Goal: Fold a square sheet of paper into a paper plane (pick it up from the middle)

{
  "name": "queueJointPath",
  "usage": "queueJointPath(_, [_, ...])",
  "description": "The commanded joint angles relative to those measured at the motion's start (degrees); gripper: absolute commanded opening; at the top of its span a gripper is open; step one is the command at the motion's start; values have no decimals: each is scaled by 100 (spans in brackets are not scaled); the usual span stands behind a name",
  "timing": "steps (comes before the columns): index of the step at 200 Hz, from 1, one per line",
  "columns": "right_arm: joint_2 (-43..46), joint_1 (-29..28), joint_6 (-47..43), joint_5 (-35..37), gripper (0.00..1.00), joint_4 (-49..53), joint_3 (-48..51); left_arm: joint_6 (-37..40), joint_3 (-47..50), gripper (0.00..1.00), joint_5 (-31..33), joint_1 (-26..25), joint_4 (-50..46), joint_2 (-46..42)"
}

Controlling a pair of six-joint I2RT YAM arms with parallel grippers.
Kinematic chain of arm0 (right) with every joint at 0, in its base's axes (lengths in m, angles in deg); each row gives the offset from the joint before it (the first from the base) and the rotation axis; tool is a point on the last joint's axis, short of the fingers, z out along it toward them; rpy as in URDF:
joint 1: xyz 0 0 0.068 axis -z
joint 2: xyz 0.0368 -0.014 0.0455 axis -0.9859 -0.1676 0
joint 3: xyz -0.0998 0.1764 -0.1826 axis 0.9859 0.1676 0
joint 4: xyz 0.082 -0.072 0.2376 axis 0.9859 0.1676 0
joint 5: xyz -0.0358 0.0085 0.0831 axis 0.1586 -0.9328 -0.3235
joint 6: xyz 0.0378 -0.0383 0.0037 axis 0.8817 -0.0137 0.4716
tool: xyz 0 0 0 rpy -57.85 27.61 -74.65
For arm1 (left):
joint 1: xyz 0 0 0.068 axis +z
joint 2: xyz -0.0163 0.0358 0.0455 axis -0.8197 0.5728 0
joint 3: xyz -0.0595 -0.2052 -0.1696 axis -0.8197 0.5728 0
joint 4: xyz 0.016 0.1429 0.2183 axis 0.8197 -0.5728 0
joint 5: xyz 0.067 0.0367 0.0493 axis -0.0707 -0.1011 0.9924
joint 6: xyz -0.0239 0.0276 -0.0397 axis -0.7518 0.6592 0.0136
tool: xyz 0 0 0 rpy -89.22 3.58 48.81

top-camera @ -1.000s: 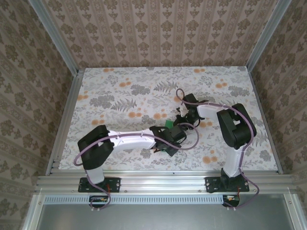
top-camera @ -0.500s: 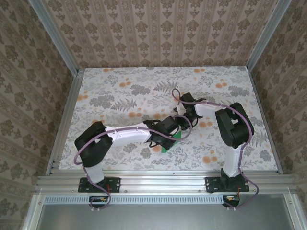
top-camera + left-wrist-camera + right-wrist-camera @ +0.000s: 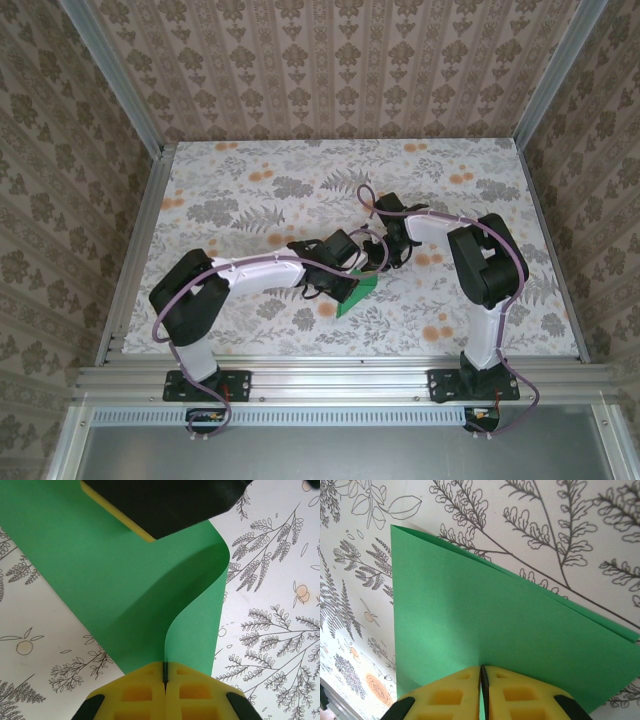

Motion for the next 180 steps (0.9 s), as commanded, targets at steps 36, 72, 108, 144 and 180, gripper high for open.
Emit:
queueJointPath(36, [-215,-67,44,207,13,332,-31,259,-215,0,-213,120,20,287])
queueJointPath(72, [-240,-66,97,182,13,277,23,321,-237,0,-187,181,46,333])
queueJointPath(108, [-237,-71,124,190,13,247,70,387,-279,0,-201,254,15,360])
queueJointPath(144, [-228,-63,149,173,13,242,79,443,-370,0,-275,268,-34,474])
queueJointPath(180, [-214,-64,172,190,13,259,62,393,-305,0,-361,263,0,538])
